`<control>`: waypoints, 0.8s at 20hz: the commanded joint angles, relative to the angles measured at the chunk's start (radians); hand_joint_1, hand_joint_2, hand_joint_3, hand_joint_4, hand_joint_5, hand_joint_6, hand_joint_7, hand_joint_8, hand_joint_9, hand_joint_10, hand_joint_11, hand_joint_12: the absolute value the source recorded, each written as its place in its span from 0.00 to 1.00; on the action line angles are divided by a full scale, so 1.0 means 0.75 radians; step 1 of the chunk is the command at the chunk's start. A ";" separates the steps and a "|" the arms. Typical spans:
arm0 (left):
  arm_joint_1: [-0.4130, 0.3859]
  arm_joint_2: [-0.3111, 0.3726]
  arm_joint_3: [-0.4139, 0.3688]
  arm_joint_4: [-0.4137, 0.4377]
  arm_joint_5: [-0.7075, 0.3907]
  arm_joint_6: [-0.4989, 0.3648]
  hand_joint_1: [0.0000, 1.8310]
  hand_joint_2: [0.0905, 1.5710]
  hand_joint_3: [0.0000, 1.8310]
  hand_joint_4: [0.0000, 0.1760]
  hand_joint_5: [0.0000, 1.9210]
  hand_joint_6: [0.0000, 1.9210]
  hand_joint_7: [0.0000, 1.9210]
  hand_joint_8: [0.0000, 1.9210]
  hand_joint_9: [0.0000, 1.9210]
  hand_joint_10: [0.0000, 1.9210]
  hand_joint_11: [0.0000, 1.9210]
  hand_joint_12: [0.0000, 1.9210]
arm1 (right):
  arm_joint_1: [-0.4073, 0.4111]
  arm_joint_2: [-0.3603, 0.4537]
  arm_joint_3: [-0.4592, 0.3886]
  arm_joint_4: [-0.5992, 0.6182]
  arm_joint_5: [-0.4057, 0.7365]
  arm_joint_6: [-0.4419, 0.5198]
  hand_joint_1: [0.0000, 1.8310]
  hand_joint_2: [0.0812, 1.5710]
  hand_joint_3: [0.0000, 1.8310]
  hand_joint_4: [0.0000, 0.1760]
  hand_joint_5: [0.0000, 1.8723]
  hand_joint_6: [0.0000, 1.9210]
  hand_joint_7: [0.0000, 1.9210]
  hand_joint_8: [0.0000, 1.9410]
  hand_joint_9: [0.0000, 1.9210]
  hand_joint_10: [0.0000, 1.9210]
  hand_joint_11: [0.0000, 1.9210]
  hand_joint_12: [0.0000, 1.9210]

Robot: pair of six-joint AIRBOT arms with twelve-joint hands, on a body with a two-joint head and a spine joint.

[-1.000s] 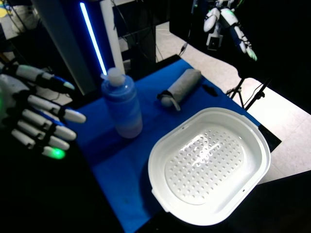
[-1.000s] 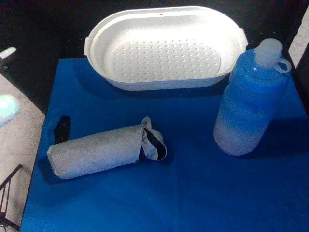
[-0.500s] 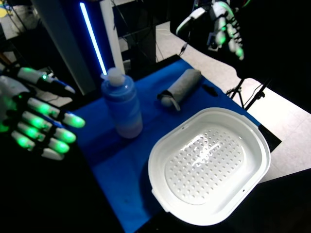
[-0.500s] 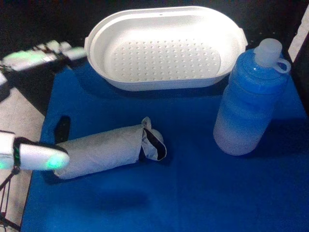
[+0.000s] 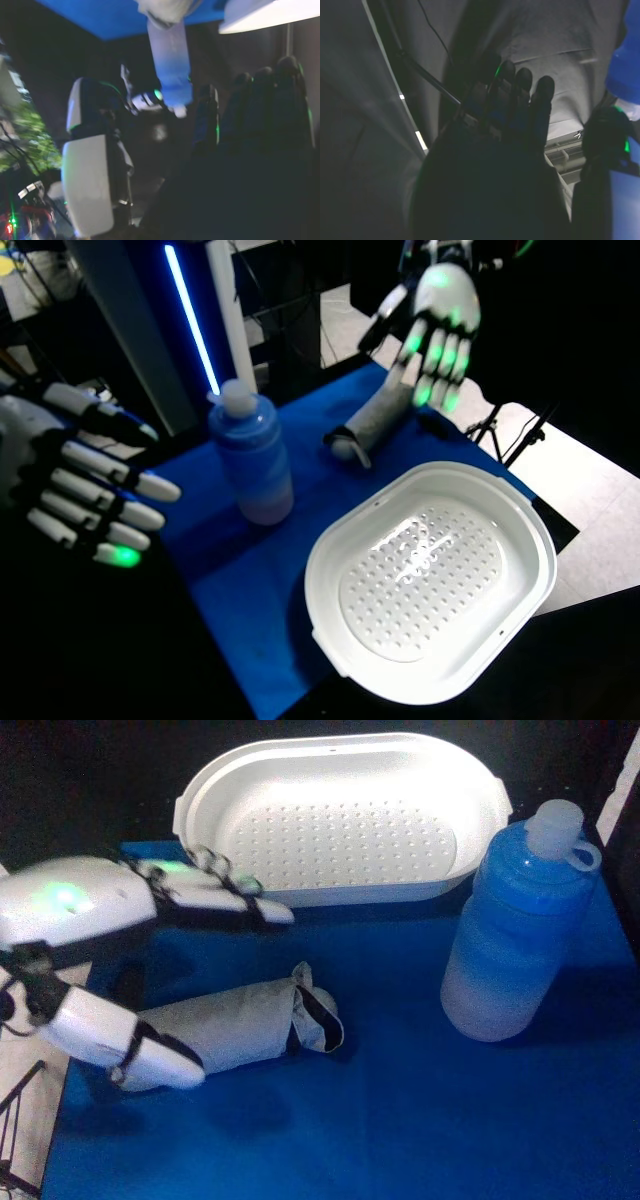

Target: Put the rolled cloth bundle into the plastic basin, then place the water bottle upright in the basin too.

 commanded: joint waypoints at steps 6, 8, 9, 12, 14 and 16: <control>-0.045 -0.073 0.056 0.028 0.088 -0.012 0.45 0.54 0.00 1.00 0.14 0.00 0.13 0.00 0.10 0.00 0.01 0.30 | 0.012 0.001 0.010 -0.001 0.161 0.013 0.26 0.91 0.00 0.12 0.20 0.00 0.15 0.00 0.12 0.00 0.00 0.30; -0.045 -0.101 0.084 0.029 0.132 -0.012 0.46 0.55 0.00 1.00 0.15 0.00 0.14 0.00 0.12 0.00 0.00 0.36 | 0.012 0.000 0.010 -0.001 0.161 0.013 0.27 0.91 0.00 0.11 0.20 0.00 0.14 0.00 0.11 0.00 0.00 0.29; -0.045 -0.121 0.100 0.015 0.144 -0.012 0.46 0.56 0.00 1.00 0.16 0.00 0.20 0.00 0.20 0.00 0.00 0.52 | 0.012 -0.001 0.009 -0.001 0.161 0.013 0.27 0.91 0.00 0.08 0.20 0.00 0.14 0.00 0.11 0.00 0.00 0.28; -0.044 -0.145 0.110 -0.029 0.151 0.020 0.48 0.56 0.00 0.80 0.16 0.00 0.27 0.00 0.28 0.02 0.00 0.69 | 0.012 0.000 0.009 0.000 0.161 0.013 0.26 0.91 0.00 0.07 0.20 0.00 0.14 0.00 0.12 0.00 0.00 0.30; -0.043 -0.169 0.117 -0.057 0.175 0.073 0.51 0.57 0.00 0.57 0.22 0.00 0.33 0.00 0.26 0.21 0.00 0.78 | 0.012 0.000 0.009 0.000 0.161 0.013 0.26 0.91 0.00 0.00 0.21 0.00 0.15 0.00 0.12 0.00 0.00 0.32; -0.039 -0.184 0.123 -0.056 0.182 0.073 0.55 0.62 0.00 0.18 0.34 0.00 0.39 0.04 0.16 0.63 0.04 0.81 | 0.012 0.000 0.009 0.000 0.161 0.013 0.26 0.91 0.00 0.04 0.21 0.00 0.15 0.00 0.13 0.00 0.00 0.33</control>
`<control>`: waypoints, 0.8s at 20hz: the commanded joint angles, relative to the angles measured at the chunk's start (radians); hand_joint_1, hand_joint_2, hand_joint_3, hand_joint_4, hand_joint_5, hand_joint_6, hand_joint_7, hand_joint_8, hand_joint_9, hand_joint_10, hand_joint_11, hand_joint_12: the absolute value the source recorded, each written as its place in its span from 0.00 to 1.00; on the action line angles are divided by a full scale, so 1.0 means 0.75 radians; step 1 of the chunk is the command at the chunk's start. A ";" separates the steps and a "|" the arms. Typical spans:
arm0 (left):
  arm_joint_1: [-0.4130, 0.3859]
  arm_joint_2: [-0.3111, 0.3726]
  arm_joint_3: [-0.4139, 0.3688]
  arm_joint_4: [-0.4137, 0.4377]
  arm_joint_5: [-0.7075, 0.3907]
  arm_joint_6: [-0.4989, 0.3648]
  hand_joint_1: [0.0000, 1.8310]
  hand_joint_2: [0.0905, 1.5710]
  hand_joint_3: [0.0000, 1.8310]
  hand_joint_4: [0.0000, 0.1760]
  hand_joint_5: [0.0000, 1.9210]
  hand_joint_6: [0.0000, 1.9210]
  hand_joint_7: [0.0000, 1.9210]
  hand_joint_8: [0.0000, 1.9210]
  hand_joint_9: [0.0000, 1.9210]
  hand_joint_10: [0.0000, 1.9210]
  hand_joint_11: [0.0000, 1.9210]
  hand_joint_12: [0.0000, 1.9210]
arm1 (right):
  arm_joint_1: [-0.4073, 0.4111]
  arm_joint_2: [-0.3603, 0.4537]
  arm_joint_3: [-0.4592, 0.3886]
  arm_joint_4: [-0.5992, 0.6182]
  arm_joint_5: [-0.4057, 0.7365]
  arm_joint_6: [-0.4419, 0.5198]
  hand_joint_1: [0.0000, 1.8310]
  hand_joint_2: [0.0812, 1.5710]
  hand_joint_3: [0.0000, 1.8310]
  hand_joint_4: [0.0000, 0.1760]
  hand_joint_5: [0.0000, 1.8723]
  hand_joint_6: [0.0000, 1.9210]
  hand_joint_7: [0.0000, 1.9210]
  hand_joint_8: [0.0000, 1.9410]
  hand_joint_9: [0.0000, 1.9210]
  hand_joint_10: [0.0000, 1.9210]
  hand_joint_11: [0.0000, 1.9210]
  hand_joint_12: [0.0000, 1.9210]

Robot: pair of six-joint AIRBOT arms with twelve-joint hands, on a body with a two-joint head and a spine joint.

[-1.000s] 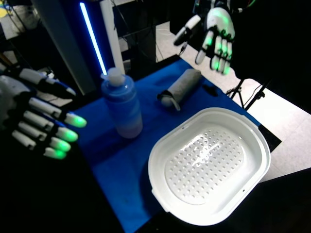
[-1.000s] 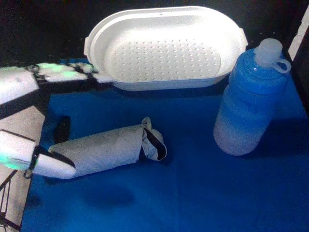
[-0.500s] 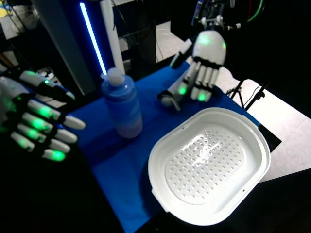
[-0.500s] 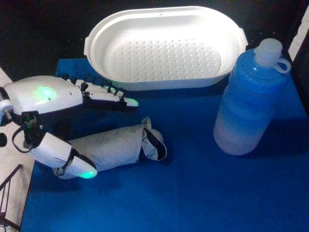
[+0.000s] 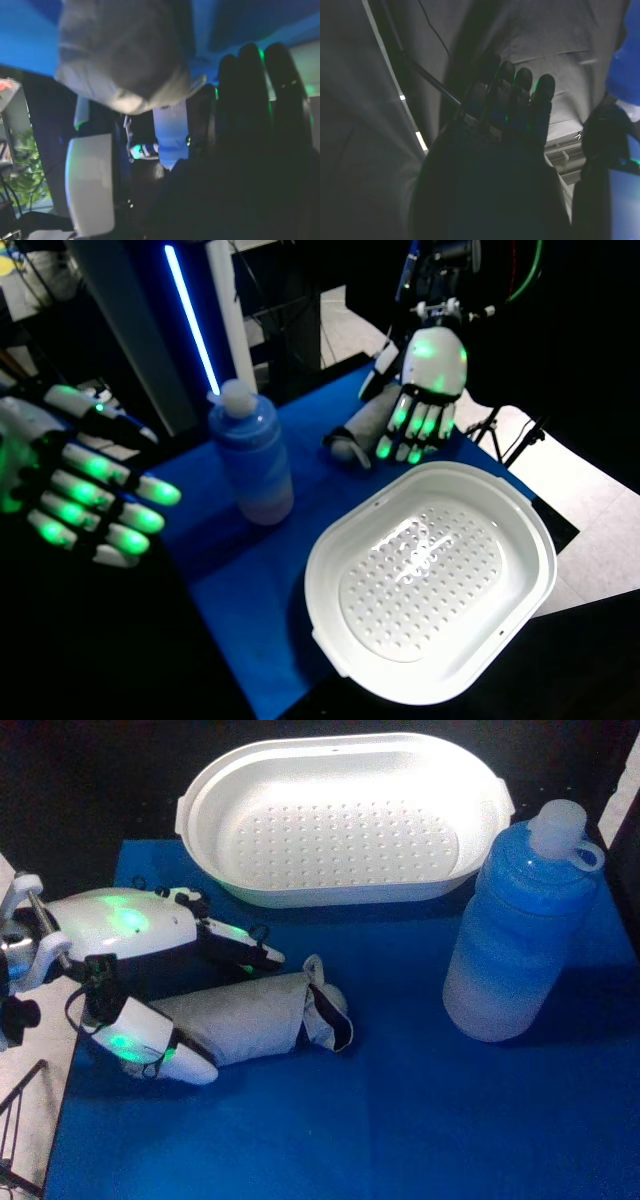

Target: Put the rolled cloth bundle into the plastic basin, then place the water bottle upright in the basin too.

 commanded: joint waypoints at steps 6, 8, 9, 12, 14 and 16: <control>-0.003 -0.009 0.001 -0.047 -0.119 0.006 0.92 0.72 0.00 0.16 0.36 1.00 0.34 1.00 0.42 1.00 0.38 1.00 | 0.011 -0.002 0.006 0.001 0.164 0.013 0.28 0.92 0.00 0.03 0.20 0.00 0.15 0.00 0.14 0.00 0.00 0.36; -0.001 -0.002 0.001 -0.082 -0.156 0.010 0.92 0.75 0.00 0.80 0.42 1.00 0.53 1.00 0.71 1.00 0.86 1.00 | 0.011 -0.002 0.006 0.001 0.164 0.013 0.26 0.92 0.00 0.07 0.20 0.00 0.15 0.00 0.13 0.00 0.00 0.35; 0.000 0.004 -0.001 -0.109 -0.185 0.020 0.92 0.75 0.00 0.93 0.42 1.00 0.54 1.00 0.73 1.00 0.87 1.00 | 0.011 -0.002 0.006 0.001 0.164 0.013 0.26 0.92 0.00 0.07 0.20 0.00 0.15 0.00 0.13 0.00 0.00 0.35; 0.000 0.037 -0.029 -0.205 -0.270 0.102 0.94 0.70 0.00 1.00 0.46 1.00 0.68 1.00 0.84 1.00 0.89 1.00 | 0.011 -0.003 0.006 0.001 0.164 0.013 0.24 0.91 0.00 0.14 0.20 0.00 0.15 0.00 0.13 0.00 0.00 0.36; -0.001 0.066 -0.043 -0.243 -0.352 0.104 0.95 0.71 0.00 1.00 0.45 1.00 0.67 1.00 0.82 1.00 0.87 1.00 | 0.011 -0.004 0.006 0.001 0.164 0.013 0.24 0.91 0.00 0.12 0.20 0.00 0.15 0.00 0.13 0.00 0.00 0.37; -0.005 0.103 -0.065 -0.268 -0.435 0.104 0.98 0.70 0.00 1.00 0.43 1.00 0.66 1.00 0.82 1.00 0.86 1.00 | 0.011 -0.006 0.007 0.001 0.164 0.013 0.26 0.91 0.00 0.05 0.20 0.00 0.16 0.00 0.14 0.00 0.00 0.37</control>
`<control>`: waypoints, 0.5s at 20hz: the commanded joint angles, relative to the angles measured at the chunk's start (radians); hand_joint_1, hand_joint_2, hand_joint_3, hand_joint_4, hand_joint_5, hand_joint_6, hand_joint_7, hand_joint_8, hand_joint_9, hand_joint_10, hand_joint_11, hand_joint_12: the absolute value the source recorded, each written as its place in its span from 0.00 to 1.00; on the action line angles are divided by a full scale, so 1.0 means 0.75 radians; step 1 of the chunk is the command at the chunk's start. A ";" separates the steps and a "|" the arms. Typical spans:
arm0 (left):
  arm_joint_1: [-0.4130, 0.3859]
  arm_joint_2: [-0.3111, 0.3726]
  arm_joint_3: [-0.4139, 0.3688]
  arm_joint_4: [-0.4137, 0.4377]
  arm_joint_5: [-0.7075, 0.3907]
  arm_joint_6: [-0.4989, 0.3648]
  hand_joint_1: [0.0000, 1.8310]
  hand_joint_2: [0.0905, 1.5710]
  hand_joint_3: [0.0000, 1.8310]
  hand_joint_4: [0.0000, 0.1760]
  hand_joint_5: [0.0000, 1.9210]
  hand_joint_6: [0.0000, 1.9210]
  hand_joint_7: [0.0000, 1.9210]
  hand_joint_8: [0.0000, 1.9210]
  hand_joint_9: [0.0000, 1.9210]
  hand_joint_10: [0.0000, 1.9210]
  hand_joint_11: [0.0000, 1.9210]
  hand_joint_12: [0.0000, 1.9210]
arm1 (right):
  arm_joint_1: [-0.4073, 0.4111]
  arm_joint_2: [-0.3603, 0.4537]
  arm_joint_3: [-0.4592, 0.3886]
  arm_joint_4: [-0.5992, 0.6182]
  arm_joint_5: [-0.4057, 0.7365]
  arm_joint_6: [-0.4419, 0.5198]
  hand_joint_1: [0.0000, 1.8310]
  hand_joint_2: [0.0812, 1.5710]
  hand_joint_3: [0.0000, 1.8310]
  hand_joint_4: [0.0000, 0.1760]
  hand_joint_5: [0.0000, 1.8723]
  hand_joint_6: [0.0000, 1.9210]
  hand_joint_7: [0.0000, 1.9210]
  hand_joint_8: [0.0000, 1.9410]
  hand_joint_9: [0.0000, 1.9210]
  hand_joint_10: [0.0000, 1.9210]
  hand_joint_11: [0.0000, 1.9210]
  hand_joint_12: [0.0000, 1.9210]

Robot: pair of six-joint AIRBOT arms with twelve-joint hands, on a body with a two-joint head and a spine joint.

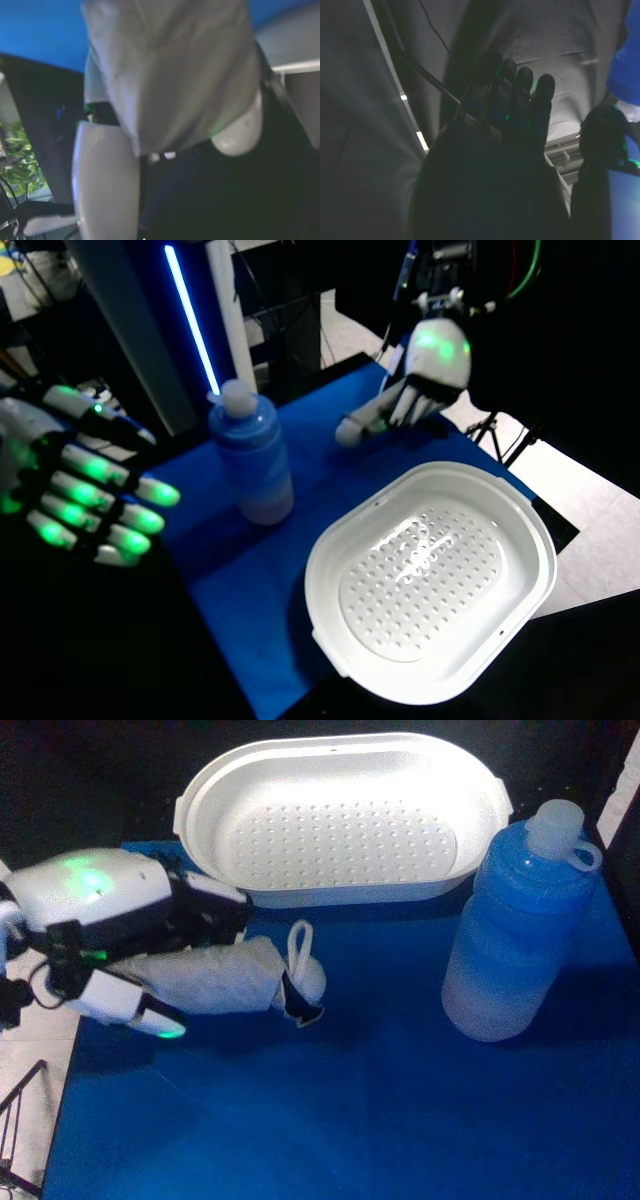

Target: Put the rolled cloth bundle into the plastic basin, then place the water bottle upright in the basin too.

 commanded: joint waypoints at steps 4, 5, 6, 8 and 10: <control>-0.086 0.059 -0.028 -0.056 -0.353 -0.008 0.69 0.75 0.00 1.00 0.40 1.00 0.64 1.00 0.81 1.00 0.86 1.00 | 0.011 -0.008 0.013 0.001 0.165 0.013 0.25 0.90 0.00 0.05 0.20 0.00 0.16 0.00 0.14 0.00 0.00 0.38; -0.112 0.061 -0.025 -0.055 -0.375 0.001 0.75 0.73 0.00 1.00 0.43 1.00 0.67 1.00 0.83 1.00 0.88 1.00 | 0.011 -0.011 0.015 0.001 0.165 0.013 0.24 0.90 0.00 0.01 0.20 0.00 0.17 0.00 0.14 0.00 0.00 0.38; -0.141 0.061 -0.022 -0.056 -0.388 0.021 0.90 0.71 0.00 1.00 0.47 1.00 0.68 1.00 0.84 1.00 0.88 1.00 | 0.011 -0.013 0.017 0.001 0.165 0.013 0.24 0.91 0.00 0.00 0.20 0.00 0.17 0.00 0.14 0.00 0.00 0.36; -0.248 0.041 0.001 -0.068 -0.375 0.102 0.92 0.72 0.00 1.00 0.48 1.00 0.65 1.00 0.81 1.00 0.84 1.00 | 0.011 -0.017 0.022 0.001 0.165 0.013 0.26 0.91 0.00 0.00 0.21 0.00 0.18 0.00 0.13 0.00 0.00 0.33; -0.327 -0.017 0.069 -0.096 -0.328 0.120 0.99 0.70 0.00 1.00 0.44 1.00 0.64 1.00 0.79 1.00 0.82 1.00 | 0.011 -0.024 0.029 0.001 0.165 0.013 0.27 0.90 0.00 0.00 0.21 0.00 0.19 0.00 0.14 0.00 0.00 0.37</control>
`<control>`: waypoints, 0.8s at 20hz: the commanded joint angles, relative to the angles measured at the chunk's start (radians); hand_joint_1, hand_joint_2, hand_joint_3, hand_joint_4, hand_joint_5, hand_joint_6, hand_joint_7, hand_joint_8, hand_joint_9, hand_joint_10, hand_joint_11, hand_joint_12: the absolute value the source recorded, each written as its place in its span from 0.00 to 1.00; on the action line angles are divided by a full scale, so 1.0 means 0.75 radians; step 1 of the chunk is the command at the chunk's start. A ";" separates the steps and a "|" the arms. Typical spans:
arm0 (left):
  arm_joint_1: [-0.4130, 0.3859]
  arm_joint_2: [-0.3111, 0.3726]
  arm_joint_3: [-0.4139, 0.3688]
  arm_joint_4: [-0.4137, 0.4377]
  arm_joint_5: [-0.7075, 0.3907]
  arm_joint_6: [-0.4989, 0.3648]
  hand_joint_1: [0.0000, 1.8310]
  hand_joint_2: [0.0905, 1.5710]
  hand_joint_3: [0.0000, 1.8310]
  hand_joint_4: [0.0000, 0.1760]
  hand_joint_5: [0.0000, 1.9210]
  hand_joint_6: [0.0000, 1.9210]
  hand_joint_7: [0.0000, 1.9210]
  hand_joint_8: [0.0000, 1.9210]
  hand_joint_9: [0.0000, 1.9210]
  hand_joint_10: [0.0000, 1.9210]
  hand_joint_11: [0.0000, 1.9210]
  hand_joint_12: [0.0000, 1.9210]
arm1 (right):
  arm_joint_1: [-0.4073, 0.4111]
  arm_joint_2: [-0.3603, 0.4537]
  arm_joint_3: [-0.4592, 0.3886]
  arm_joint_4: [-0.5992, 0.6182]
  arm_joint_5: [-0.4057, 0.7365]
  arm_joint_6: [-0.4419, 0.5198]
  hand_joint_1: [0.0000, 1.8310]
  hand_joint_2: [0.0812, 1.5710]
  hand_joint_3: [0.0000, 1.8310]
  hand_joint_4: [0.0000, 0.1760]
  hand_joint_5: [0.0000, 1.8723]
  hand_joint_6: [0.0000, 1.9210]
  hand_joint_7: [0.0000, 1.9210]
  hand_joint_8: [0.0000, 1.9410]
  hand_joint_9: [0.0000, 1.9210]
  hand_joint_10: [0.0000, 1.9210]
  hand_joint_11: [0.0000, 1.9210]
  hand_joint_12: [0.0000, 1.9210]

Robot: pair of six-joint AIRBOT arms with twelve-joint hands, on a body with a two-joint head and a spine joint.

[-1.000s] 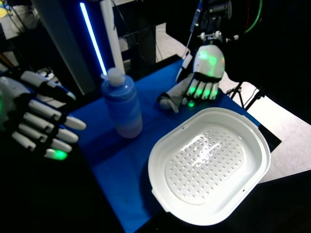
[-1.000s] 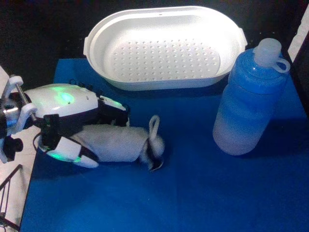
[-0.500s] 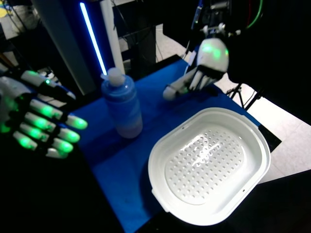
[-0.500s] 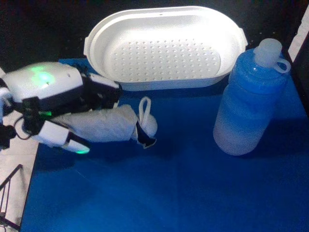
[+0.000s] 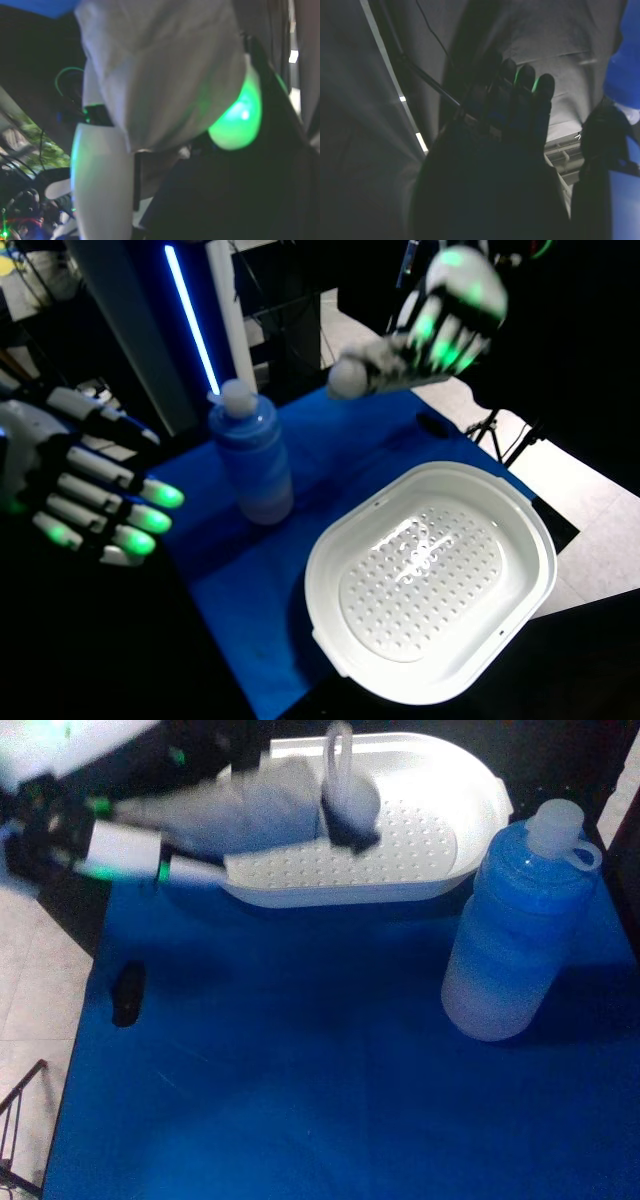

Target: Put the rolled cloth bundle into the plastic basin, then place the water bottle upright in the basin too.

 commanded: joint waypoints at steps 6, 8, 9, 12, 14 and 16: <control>-0.138 -0.228 0.240 -0.172 0.050 0.025 0.95 0.70 0.00 0.84 0.35 1.00 0.44 1.00 0.59 1.00 0.64 1.00 | 0.012 -0.023 0.032 -0.006 0.165 0.031 0.26 0.90 0.00 0.07 0.21 0.00 0.19 0.00 0.14 0.00 0.00 0.38; -0.158 -0.323 0.335 -0.216 0.112 0.025 0.98 0.68 0.00 0.84 0.40 1.00 0.50 1.00 0.66 1.00 0.70 1.00 | 0.012 -0.028 0.041 -0.007 0.165 0.035 0.25 0.90 0.00 0.07 0.20 0.00 0.19 0.00 0.14 0.00 0.00 0.33; -0.178 -0.379 0.396 -0.230 0.160 0.025 0.96 0.68 0.00 0.91 0.41 1.00 0.53 1.00 0.67 1.00 0.72 1.00 | 0.013 -0.033 0.046 -0.007 0.165 0.038 0.25 0.91 0.00 0.05 0.20 0.00 0.19 0.00 0.14 0.00 0.00 0.33; -0.228 -0.530 0.570 -0.249 0.308 0.025 0.94 0.68 0.00 1.00 0.46 1.00 0.56 1.00 0.68 1.00 0.73 1.00 | 0.013 -0.050 0.063 -0.013 0.165 0.048 0.28 0.91 0.00 0.05 0.20 0.00 0.19 0.00 0.14 0.00 0.00 0.29; -0.251 -0.612 0.676 -0.249 0.410 0.025 0.96 0.70 0.01 1.00 0.45 1.00 0.57 1.00 0.69 1.00 0.75 1.00 | 0.013 -0.056 0.070 -0.015 0.165 0.050 0.28 0.91 0.00 0.04 0.20 0.00 0.19 0.00 0.14 0.00 0.00 0.29; -0.265 -0.664 0.747 -0.234 0.488 0.025 0.97 0.70 0.00 1.00 0.39 1.00 0.52 1.00 0.64 1.00 0.72 1.00 | 0.013 -0.061 0.074 -0.016 0.165 0.053 0.29 0.91 0.00 0.00 0.21 0.00 0.19 0.00 0.14 0.00 0.00 0.31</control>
